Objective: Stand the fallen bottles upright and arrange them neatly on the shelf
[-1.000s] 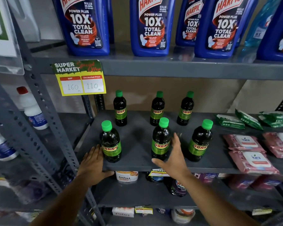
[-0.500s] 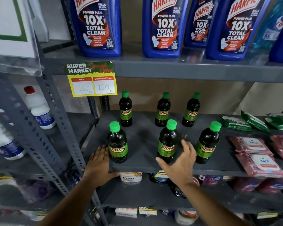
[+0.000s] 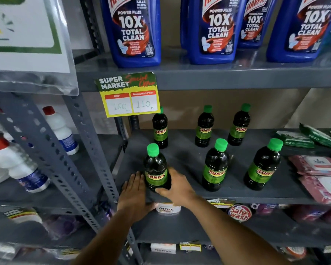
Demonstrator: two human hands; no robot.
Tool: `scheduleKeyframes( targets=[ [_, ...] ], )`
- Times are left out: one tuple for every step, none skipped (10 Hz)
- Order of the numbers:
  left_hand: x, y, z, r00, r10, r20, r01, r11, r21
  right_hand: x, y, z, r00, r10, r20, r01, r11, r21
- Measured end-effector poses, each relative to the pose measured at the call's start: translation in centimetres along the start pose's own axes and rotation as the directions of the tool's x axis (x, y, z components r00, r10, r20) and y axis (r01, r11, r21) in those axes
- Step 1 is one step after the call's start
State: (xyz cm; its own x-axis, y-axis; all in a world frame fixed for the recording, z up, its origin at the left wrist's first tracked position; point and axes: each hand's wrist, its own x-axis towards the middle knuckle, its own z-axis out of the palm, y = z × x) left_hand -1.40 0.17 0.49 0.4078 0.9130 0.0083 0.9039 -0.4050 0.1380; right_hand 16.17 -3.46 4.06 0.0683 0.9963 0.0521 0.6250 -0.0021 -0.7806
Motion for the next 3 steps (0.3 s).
scheduleKeyframes(
  targets=[
    [0.1, 0.0, -0.4, 1.0, -0.002, 0.03, 0.002, 1.0, -0.01, 0.0, -0.2, 0.0, 1.0, 0.017, 0.014, -0.017, 1.0, 0.015],
    [-0.3, -0.3, -1.1, 0.999, -0.018, 0.048, 0.024, 0.992, -0.128, -0.8, -0.4, -0.1, 1.0, -0.028, 0.007, 0.028, 1.0, -0.006],
    [-1.9, -0.3, -0.5, 0.98, -0.023, -0.197, -0.011, 0.985, -0.173, -2.6, -0.4, -0.9, 0.994, -0.11, -0.023, 0.107, 0.987, -0.118]
  ],
)
